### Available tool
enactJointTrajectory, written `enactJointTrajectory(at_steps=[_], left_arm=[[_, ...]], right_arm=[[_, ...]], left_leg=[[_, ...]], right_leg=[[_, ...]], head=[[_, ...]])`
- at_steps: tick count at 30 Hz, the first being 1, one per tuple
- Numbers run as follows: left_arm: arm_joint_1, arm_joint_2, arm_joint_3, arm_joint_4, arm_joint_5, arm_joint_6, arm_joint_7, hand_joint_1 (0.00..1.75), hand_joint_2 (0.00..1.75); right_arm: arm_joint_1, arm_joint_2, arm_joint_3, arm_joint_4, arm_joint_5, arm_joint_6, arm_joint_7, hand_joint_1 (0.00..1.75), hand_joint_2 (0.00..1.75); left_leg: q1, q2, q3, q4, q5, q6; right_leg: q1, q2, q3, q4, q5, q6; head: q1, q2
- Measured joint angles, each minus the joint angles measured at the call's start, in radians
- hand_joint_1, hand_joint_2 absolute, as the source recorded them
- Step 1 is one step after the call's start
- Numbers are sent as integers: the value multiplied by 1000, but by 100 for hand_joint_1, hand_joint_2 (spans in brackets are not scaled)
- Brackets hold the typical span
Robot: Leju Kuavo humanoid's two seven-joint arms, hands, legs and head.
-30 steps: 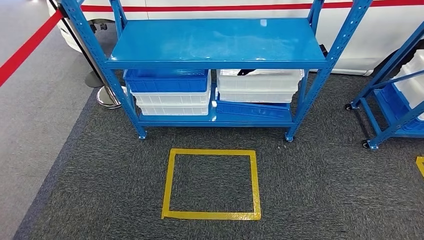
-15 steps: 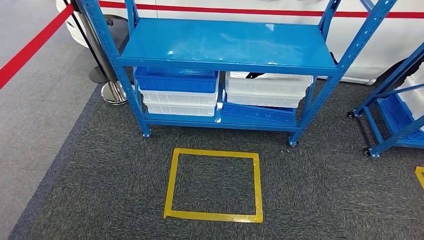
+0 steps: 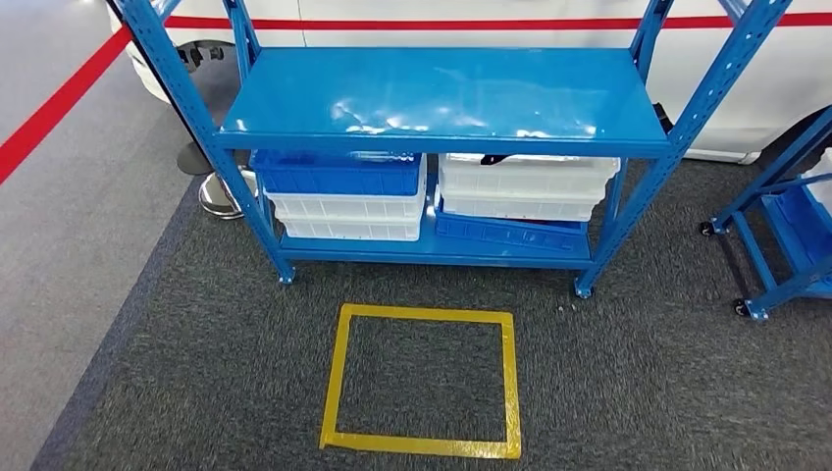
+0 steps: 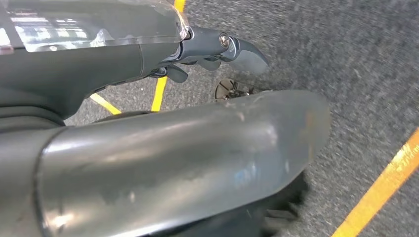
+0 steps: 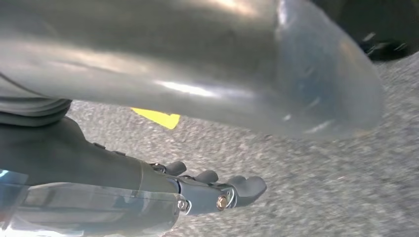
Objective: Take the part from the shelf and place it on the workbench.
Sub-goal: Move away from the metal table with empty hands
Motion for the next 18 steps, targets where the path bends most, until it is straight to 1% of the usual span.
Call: enactJointTrajectory(at_steps=[1,2,3,4,5,6,7,8,9,10,11,12,13,14,15,16,17,18], left_arm=[[2,0,-2,0,-3,0,1,0,0],[5,0,-4,0,-6,1,3,0,0],[8,0,-7,0,-8,2,4,0,0],[12,0,-9,0,-10,2,6,0,0],[16,0,-11,0,-12,3,6,0,0],[21,0,-12,0,-13,3,7,0,0],[27,2,-12,0,-13,3,8,0,0],[32,3,-13,0,-14,3,9,0,0],[33,4,-15,0,-15,2,10,0,0],[31,5,-16,0,-16,2,10,0,0],[24,5,-18,0,-16,2,11,0,0],[17,4,-19,0,-17,1,12,0,0],[10,4,-20,0,-19,1,14,0,0],[5,3,-20,0,-21,0,17,0,0],[3,3,-20,0,-22,-2,20,0,0],[3,2,-20,0,-23,-6,24,0,0],[4,0,-20,0,-23,-10,26,0,0],[5,-1,-20,0,-23,-15,28,0,0]], right_arm=[[0,1,0,0,1,3,-1,0,0],[1,2,0,0,1,6,-2,0,0],[2,3,0,0,2,7,-2,0,0],[3,4,0,0,2,8,-2,0,0],[6,4,0,0,2,8,-2,0,0],[10,5,0,0,2,9,-2,0,0],[13,7,-1,2,3,10,-3,0,0],[13,10,-1,3,3,10,-3,0,0],[12,13,-1,3,3,10,-3,0,0],[7,15,-1,3,4,11,-4,0,0],[0,16,-2,1,4,11,-4,0,0],[-6,16,-2,0,5,11,-4,0,0],[-11,17,-2,-1,5,12,-5,0,0],[-15,18,-2,-1,6,14,-6,0,0],[-16,19,-2,-1,7,16,-7,0,0],[-16,19,-2,-1,8,18,-7,0,0],[-15,19,-2,-1,8,20,-8,0,0],[-12,19,-2,-1,8,22,-8,0,0]], left_leg=[[0,0,-48,52,-26,-2],[0,0,-90,84,-60,-2],[0,0,-121,91,-93,0],[-1,0,-139,71,-111,4],[-3,0,-147,29,-98,12],[-6,1,-151,-32,-36,24],[-13,0,-151,-91,51,36],[-20,-1,-147,-132,125,44],[-26,-1,-140,-156,177,50],[-32,-2,-129,-161,182,52],[-33,-2,-112,-160,165,56],[-31,-3,-96,-166,155,62],[-29,-3,-76,-176,145,68],[-26,-3,-56,-186,136,73],[-24,-3,-36,-195,124,76],[-23,-4,-15,-202,111,77],[-21,-7,7,-207,97,76],[-18,-11,29,-210,81,74]], right_leg=[[1,1,17,-6,-11,-2],[2,2,37,-12,-24,-3],[4,4,60,-19,-37,-3],[6,6,86,-27,-51,-2],[8,6,113,-36,-67,-2],[10,6,139,-45,-83,-2],[13,7,165,-51,-101,1],[14,9,188,-58,-119,5],[13,10,211,-67,-133,11],[12,12,228,-67,-137,18],[9,12,230,-48,-125,26],[7,12,214,-2,-101,31],[5,12,176,69,-77,36],[4,12,126,146,-65,40],[3,12,75,210,-76,43],[3,12,28,251,-114,47],[2,12,-12,268,-166,50],[2,11,-45,266,-217,52]], head=[[-1,0],[-1,0],[-2,0],[-3,0],[-4,0],[-5,0],[-4,0],[-4,0],[-4,0],[-4,0],[-7,0],[-7,0],[-6,0],[-6,0],[-4,0],[-4,0],[-4,0],[-4,0]])
